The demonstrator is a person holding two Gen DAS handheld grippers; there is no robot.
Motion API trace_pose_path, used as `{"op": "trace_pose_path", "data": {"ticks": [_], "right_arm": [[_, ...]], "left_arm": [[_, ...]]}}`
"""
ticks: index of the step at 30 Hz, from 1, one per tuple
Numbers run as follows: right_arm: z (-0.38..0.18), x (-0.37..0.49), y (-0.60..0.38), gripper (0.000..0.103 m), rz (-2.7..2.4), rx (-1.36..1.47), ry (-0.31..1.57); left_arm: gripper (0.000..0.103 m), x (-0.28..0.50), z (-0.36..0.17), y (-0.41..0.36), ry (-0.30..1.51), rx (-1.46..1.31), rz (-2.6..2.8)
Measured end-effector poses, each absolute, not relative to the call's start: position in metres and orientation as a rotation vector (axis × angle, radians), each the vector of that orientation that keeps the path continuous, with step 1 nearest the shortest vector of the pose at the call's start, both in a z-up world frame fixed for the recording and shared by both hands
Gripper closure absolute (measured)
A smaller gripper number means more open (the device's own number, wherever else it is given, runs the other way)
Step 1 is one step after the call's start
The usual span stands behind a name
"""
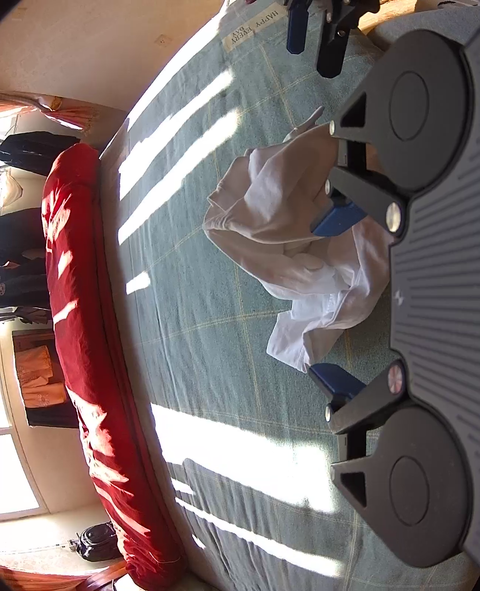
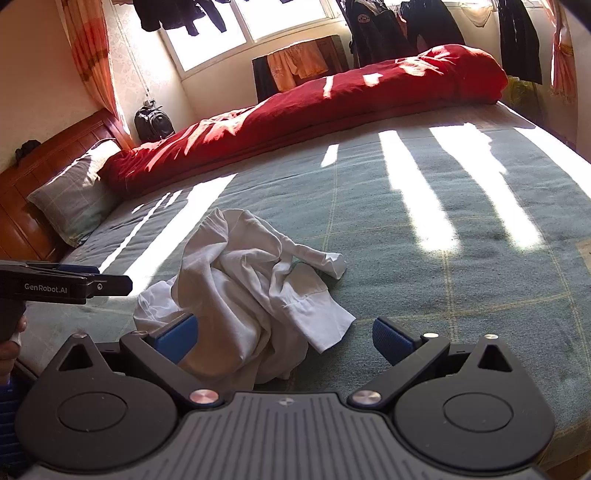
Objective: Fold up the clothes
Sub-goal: 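Move the left tool to the crumpled white T-shirt and grasp its fabric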
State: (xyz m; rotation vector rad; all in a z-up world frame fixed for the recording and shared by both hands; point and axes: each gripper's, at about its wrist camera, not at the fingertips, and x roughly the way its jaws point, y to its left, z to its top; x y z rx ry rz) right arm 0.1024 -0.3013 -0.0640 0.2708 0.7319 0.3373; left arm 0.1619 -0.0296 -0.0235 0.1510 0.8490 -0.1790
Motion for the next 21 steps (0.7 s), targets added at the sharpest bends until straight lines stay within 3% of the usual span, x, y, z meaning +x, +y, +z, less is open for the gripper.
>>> {"op": "trace_pose_path", "data": {"ticks": [5,21], "right_arm": [[-0.064,0.106,-0.297,0.001,0.329,0.255,0.745],[-0.072,0.117,-0.281,0.002,0.318,0.188,0.819]], "left_arm": [[0.043,0.179,-0.027,-0.035,0.855,0.208,-0.239],[0.044,0.233,-0.083,-0.049,0.905,0.362,-0.455]]}}
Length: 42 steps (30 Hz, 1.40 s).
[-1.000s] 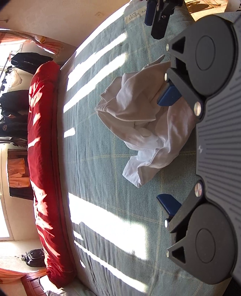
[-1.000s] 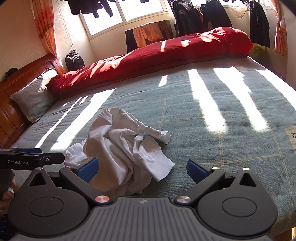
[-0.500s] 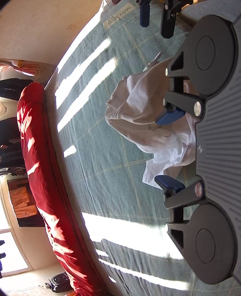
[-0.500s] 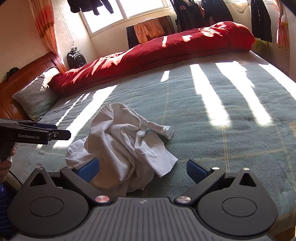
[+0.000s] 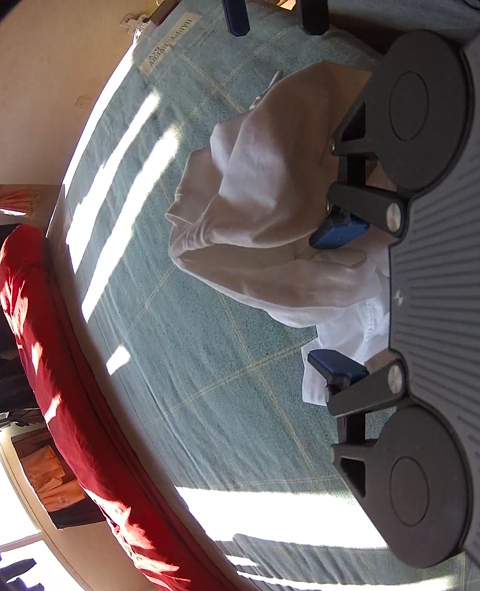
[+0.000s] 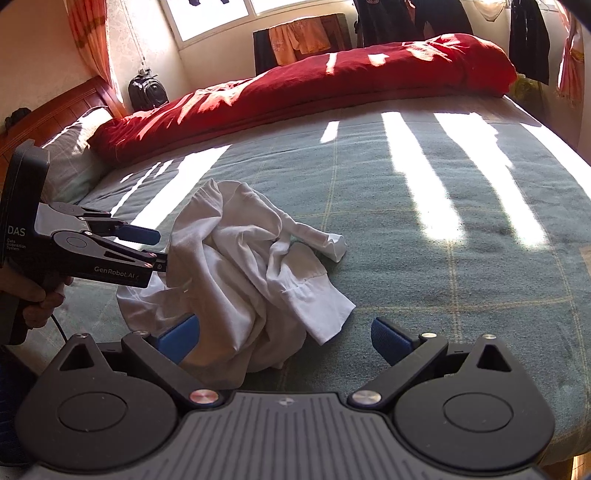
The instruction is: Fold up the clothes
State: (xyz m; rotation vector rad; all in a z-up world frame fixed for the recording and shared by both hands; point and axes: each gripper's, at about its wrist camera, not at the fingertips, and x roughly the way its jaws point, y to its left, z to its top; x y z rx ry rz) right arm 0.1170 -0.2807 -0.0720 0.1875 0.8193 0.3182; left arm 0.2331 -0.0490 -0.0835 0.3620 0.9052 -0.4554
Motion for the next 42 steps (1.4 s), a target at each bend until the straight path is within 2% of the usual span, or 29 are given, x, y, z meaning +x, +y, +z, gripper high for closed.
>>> {"op": "trace_pose_path", "data": {"ticks": [1,2,5,9,23,31,36,38,39,42], "right_arm": [[-0.073,0.118,-0.280,0.002,0.318,0.186,0.826],[-0.073,0.119,-0.279,0.002,0.319,0.183,0.829],[-0.074,0.120,-0.278,0.003,0.322,0.175,0.839],[-0.075,0.125,-0.278,0.005,0.318,0.176,0.850],[-0.070,0.123,-0.270,0.006,0.318,0.142,0.845],[-0.066,0.120,-0.262,0.006,0.329,0.125,0.838],[-0.064,0.118,-0.255,0.006,0.340,0.107,0.818],[-0.063,0.117,-0.254,0.008,0.348,0.086,0.795],[-0.062,0.117,-0.253,0.009,0.353,0.071,0.784],[-0.060,0.122,-0.252,0.023,0.352,0.025,0.789]], "left_arm": [[0.052,0.236,-0.086,-0.049,0.914,0.356,-0.475],[0.069,0.237,-0.087,-0.050,0.926,0.348,-0.496],[0.090,0.236,-0.088,-0.051,0.932,0.343,-0.515],[0.096,0.235,-0.080,-0.040,0.898,0.331,-0.423],[0.096,0.256,-0.043,0.033,0.815,0.289,-0.127],[0.095,0.249,-0.041,0.070,0.847,0.298,-0.044],[0.089,0.233,-0.040,0.073,0.872,0.235,-0.125],[0.077,0.224,-0.039,0.066,0.873,0.229,-0.170],[0.074,0.220,-0.038,0.061,0.869,0.229,-0.199],[0.066,0.208,-0.035,0.044,0.853,0.224,-0.287]]}}
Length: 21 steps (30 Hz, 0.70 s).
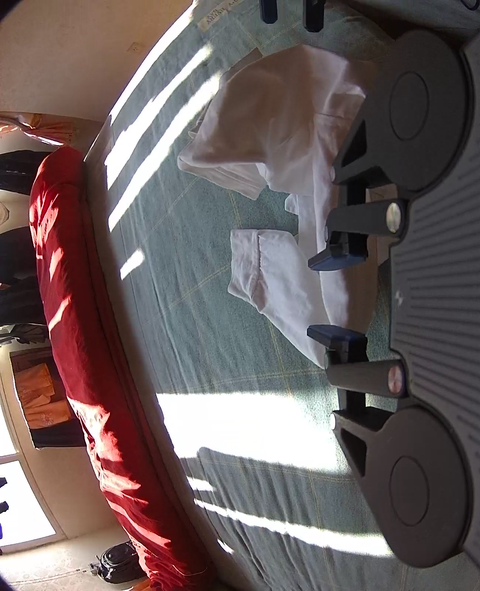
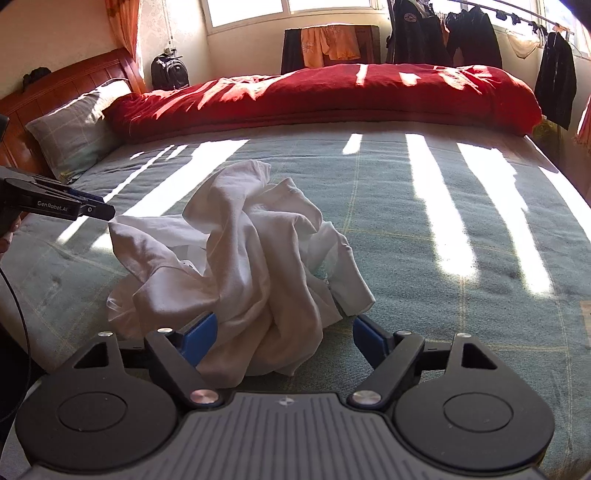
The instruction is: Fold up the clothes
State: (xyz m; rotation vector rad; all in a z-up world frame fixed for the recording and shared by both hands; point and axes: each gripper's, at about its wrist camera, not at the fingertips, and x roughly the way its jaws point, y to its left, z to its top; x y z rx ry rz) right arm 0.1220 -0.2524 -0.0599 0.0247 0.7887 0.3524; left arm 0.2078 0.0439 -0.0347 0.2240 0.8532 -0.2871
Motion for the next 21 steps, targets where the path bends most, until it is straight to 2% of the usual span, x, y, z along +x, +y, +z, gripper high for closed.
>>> {"op": "trace_pose_path", "data": {"ticks": [2,6,8,11,15,17,18,20,21], "right_arm": [[-0.059,0.127,-0.254,0.035,0.348,0.025,0.797],[-0.059,0.136,-0.258,0.044,0.342,0.026,0.812],[-0.061,0.140,-0.258,0.055,0.347,0.026,0.820],[-0.066,0.150,-0.257,0.061,0.353,0.015,0.822],[-0.077,0.170,-0.252,0.061,0.385,0.025,0.828],[-0.083,0.179,-0.248,0.064,0.411,0.029,0.833],[-0.085,0.184,-0.246,0.068,0.424,0.032,0.841],[-0.086,0.185,-0.243,0.100,0.429,0.012,0.848],[-0.087,0.185,-0.242,0.100,0.431,0.002,0.852]], "left_arm": [[0.056,0.201,-0.034,0.034,0.847,0.214,-0.334],[0.051,0.187,-0.036,0.017,0.844,0.184,-0.401],[0.047,0.179,-0.040,0.010,0.853,0.176,-0.417],[0.044,0.169,-0.047,-0.001,0.863,0.193,-0.374],[0.043,0.161,-0.052,-0.010,0.882,0.136,-0.324],[0.038,0.156,-0.052,-0.012,0.880,0.108,-0.311],[0.037,0.154,-0.052,-0.013,0.880,0.094,-0.306],[0.037,0.148,-0.052,-0.014,0.880,0.068,-0.302],[0.037,0.145,-0.052,-0.014,0.880,0.067,-0.300]]}}
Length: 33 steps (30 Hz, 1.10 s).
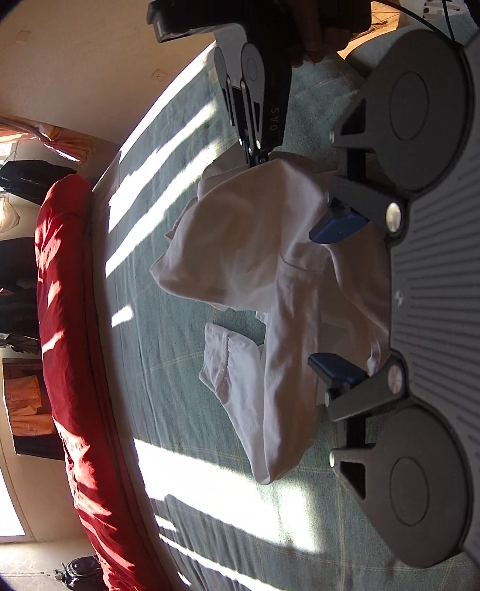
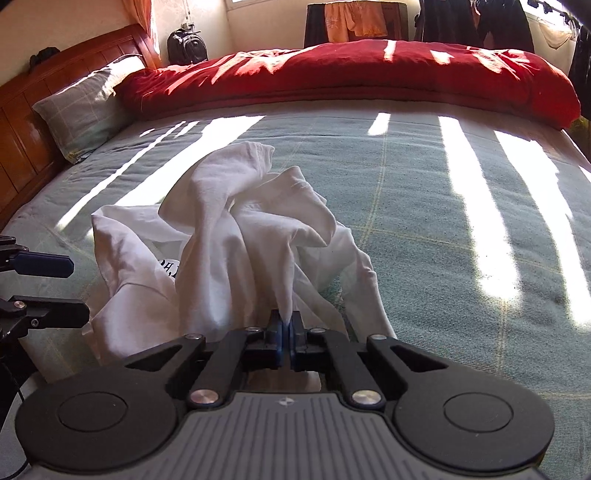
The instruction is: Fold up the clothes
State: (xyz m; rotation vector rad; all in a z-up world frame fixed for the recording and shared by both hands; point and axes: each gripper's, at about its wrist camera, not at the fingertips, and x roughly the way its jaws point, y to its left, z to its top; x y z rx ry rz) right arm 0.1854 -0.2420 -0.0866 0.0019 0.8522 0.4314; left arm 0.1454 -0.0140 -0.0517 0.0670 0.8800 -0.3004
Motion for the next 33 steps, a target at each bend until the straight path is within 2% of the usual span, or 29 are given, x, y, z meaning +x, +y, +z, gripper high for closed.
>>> {"op": "trace_pose_path", "data": {"ticks": [27,30,33], "right_arm": [[-0.035,0.171,-0.352,0.100,-0.041,-0.054,0.771],[-0.043,0.172,-0.356,0.099,-0.070,-0.029,0.812],[-0.046,0.166,-0.352,0.090,-0.079,-0.034,0.822]], "left_arm": [[0.036,0.109,-0.034,-0.001,0.840,0.040,-0.261],[0.036,0.108,-0.035,-0.001,0.845,0.041,-0.263],[0.036,0.106,-0.037,-0.001,0.852,0.048,-0.263]]}}
